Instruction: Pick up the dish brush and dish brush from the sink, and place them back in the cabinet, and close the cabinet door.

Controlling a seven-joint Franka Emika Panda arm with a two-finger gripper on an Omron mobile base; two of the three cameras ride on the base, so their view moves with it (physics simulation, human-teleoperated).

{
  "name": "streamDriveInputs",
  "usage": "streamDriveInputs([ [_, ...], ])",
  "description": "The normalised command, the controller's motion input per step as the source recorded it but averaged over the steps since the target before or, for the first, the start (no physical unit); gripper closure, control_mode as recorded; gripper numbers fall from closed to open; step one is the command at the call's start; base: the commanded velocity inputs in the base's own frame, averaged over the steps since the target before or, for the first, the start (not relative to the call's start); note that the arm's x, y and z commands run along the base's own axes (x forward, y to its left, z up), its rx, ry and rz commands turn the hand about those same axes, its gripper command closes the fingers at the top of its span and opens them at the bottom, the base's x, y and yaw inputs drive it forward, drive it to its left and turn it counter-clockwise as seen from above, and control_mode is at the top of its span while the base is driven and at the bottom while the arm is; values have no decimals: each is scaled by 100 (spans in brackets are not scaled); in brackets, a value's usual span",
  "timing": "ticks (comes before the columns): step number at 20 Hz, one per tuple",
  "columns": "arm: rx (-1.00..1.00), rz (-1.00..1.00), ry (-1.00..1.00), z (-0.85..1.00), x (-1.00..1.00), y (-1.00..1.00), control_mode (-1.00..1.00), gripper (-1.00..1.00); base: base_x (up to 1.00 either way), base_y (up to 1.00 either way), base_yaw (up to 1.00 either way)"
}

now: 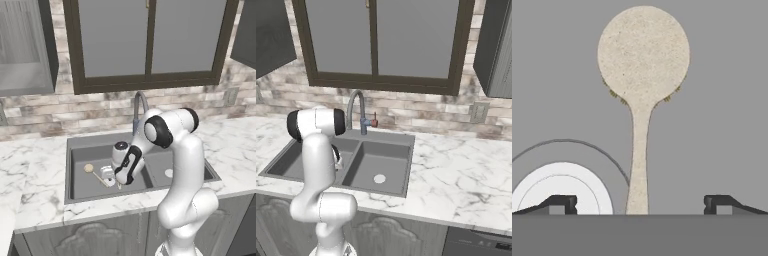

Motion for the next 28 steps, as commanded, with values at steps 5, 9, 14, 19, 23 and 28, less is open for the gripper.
streamDriveInputs([
  [5, 0, 0, 1, -22, 7, 8, -100, 100, 0, 0, 0],
  [9, 0, 0, 2, -3, 0, 0, -100, 100, 0, 0, 0],
  [14, 0, 0, 0, 0, 0, 0, -100, 100, 0, 0, 0],
  [19, 0, 0, 0, 0, 0, 0, -100, 100, 0, 0, 0],
  [23, 0, 0, -4, 19, -10, 0, -100, 100, 0, 0, 0],
  [28, 0, 0, -10, 52, -17, 0, -100, 100, 0, 0, 0],
])
